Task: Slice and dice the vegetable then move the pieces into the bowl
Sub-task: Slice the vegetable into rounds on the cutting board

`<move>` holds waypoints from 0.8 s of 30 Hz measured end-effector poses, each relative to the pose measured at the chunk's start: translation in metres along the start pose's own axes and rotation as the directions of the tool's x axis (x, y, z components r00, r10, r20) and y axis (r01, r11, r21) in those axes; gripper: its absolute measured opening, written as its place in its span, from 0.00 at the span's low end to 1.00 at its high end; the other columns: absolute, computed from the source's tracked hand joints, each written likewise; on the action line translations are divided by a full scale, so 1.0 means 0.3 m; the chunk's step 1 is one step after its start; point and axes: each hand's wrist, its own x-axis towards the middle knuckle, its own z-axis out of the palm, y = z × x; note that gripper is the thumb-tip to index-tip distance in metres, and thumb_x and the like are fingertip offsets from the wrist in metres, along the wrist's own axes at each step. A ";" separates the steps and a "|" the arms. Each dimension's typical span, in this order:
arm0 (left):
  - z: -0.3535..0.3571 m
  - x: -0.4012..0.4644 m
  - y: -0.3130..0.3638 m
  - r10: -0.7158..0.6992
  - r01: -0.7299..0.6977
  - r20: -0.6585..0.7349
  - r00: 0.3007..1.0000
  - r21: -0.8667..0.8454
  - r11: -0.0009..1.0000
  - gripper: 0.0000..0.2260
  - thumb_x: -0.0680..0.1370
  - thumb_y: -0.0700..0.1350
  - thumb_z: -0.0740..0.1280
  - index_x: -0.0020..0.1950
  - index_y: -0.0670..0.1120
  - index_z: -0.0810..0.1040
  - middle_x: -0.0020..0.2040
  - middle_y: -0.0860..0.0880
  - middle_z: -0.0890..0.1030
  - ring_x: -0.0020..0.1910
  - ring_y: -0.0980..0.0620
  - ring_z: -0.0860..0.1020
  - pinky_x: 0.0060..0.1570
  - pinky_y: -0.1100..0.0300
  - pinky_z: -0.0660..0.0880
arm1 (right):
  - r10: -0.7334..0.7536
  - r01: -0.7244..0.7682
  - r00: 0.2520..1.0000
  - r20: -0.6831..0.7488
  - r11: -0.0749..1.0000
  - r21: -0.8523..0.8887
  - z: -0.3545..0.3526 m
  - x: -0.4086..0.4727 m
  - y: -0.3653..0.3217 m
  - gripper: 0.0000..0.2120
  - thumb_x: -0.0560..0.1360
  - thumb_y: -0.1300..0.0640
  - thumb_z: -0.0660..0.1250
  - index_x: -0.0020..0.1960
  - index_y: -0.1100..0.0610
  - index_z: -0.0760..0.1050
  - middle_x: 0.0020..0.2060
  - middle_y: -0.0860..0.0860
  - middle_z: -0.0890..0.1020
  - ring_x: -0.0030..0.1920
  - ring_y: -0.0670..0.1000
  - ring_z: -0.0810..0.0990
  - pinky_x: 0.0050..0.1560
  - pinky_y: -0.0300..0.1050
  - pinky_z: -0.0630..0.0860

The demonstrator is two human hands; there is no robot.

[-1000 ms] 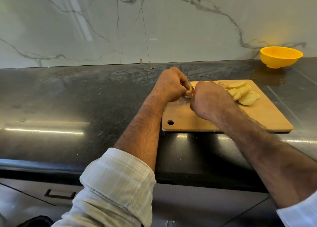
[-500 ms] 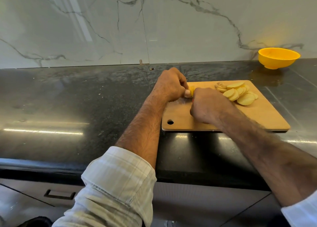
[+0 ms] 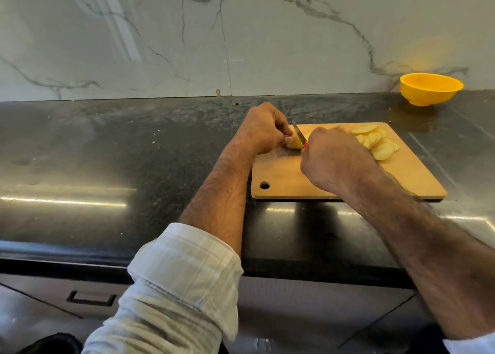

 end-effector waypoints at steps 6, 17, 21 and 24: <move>0.002 0.003 0.001 -0.026 0.026 0.012 1.000 0.012 1.000 0.06 0.74 0.36 0.80 0.44 0.46 0.88 0.45 0.50 0.86 0.49 0.53 0.85 0.53 0.52 0.85 | 0.002 -0.002 1.000 0.002 1.000 -0.011 0.001 0.014 -0.016 0.08 0.84 0.51 0.64 0.53 0.53 0.68 0.46 0.53 0.73 0.47 0.54 0.75 0.42 0.50 0.71; 0.001 -0.006 0.018 -0.030 0.030 0.008 1.000 0.028 0.999 0.06 0.73 0.36 0.80 0.42 0.47 0.88 0.42 0.54 0.85 0.44 0.58 0.84 0.46 0.64 0.83 | 0.067 -0.070 0.990 0.128 0.998 0.012 -0.020 0.044 -0.067 0.15 0.82 0.56 0.67 0.66 0.59 0.73 0.52 0.56 0.78 0.53 0.57 0.78 0.51 0.53 0.79; -0.001 -0.009 0.020 -0.028 0.028 0.007 1.000 0.040 0.999 0.10 0.73 0.36 0.80 0.39 0.50 0.86 0.40 0.54 0.85 0.43 0.59 0.84 0.46 0.64 0.83 | 0.066 -0.068 0.990 0.125 0.998 0.010 -0.023 0.071 -0.086 0.14 0.80 0.57 0.69 0.64 0.59 0.74 0.48 0.55 0.77 0.51 0.57 0.79 0.52 0.54 0.81; 0.006 0.002 0.018 -0.052 0.052 -0.003 0.999 0.067 0.996 0.11 0.73 0.35 0.79 0.37 0.50 0.86 0.41 0.53 0.85 0.46 0.57 0.84 0.50 0.59 0.84 | 0.050 -0.047 0.989 0.139 0.999 -0.020 -0.028 0.067 -0.087 0.16 0.80 0.56 0.70 0.66 0.58 0.74 0.48 0.54 0.75 0.50 0.56 0.78 0.51 0.52 0.79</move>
